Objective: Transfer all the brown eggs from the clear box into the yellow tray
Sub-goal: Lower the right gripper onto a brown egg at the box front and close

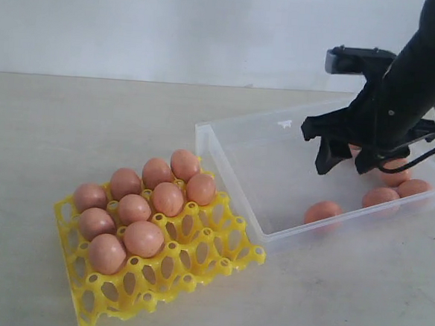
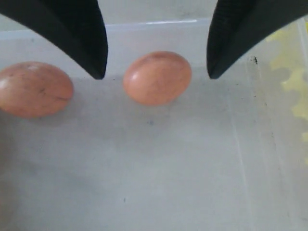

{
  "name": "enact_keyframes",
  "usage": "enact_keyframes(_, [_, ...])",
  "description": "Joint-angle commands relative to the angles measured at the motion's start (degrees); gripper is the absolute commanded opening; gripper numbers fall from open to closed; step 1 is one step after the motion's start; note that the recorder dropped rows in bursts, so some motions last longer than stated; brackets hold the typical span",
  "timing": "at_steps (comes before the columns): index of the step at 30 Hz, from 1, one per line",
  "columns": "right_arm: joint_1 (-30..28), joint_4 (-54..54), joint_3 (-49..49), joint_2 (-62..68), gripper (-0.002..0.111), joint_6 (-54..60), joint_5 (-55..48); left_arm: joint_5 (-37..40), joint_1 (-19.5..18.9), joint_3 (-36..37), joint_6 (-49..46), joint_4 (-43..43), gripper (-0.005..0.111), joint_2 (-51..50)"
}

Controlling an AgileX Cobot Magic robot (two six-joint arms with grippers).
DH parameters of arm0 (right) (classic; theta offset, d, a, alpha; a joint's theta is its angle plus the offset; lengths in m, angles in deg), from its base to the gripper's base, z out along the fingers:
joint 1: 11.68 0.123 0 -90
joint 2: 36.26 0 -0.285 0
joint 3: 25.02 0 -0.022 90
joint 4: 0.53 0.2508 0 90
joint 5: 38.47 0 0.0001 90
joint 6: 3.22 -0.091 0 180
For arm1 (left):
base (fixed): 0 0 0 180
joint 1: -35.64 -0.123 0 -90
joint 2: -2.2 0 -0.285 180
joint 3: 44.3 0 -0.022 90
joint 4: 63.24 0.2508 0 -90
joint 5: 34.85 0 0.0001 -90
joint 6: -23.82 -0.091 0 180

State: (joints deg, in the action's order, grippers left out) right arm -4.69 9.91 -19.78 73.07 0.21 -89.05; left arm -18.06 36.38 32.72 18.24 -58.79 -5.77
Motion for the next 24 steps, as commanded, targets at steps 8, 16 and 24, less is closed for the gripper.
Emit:
enact_keyframes(8, [0.2, 1.4, -6.7, 10.1, 0.052, -1.5, -7.1, 0.0, 0.4, 0.2, 0.2, -0.1, 0.004, 0.2])
enact_keyframes(16, [0.2, 1.4, -6.9, 12.8, 0.052, -1.7, -6.3, 0.0, 0.4, 0.2, 0.2, -0.1, 0.004, 0.2])
enact_keyframes(24, [0.2, 2.8, -7.1, 15.2, 0.052, -2.0, -3.6, 0.0, 0.4, 0.2, 0.2, -0.1, 0.004, 0.2])
